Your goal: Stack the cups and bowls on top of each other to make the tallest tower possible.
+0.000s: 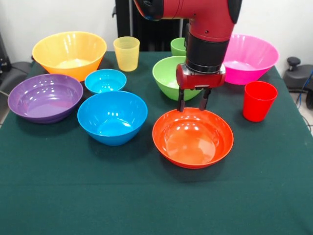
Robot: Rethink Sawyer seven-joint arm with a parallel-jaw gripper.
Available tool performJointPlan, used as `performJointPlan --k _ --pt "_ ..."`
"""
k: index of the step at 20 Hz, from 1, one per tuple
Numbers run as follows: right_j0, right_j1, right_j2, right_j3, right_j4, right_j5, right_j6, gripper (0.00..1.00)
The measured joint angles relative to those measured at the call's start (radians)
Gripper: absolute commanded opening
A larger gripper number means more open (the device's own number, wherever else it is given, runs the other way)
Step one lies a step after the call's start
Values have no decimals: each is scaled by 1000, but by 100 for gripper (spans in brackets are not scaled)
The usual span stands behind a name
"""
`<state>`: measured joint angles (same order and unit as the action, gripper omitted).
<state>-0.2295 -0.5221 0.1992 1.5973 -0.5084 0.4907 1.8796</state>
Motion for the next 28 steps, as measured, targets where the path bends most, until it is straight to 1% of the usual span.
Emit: performJointPlan --k 1,3,4,5,9,13,22,28 --pt "-9 0 4 2 21 7 0 100" --pt "-18 0 7 5 41 15 0 100" --pt "-39 0 11 8 86 38 0 100" --pt "-48 0 11 9 104 51 0 100" --pt "-89 0 11 13 160 103 0 100" --pt "-102 2 10 15 174 112 0 100" --pt "-60 17 10 17 185 112 0 100" --pt "-53 20 10 17 187 112 0 100"
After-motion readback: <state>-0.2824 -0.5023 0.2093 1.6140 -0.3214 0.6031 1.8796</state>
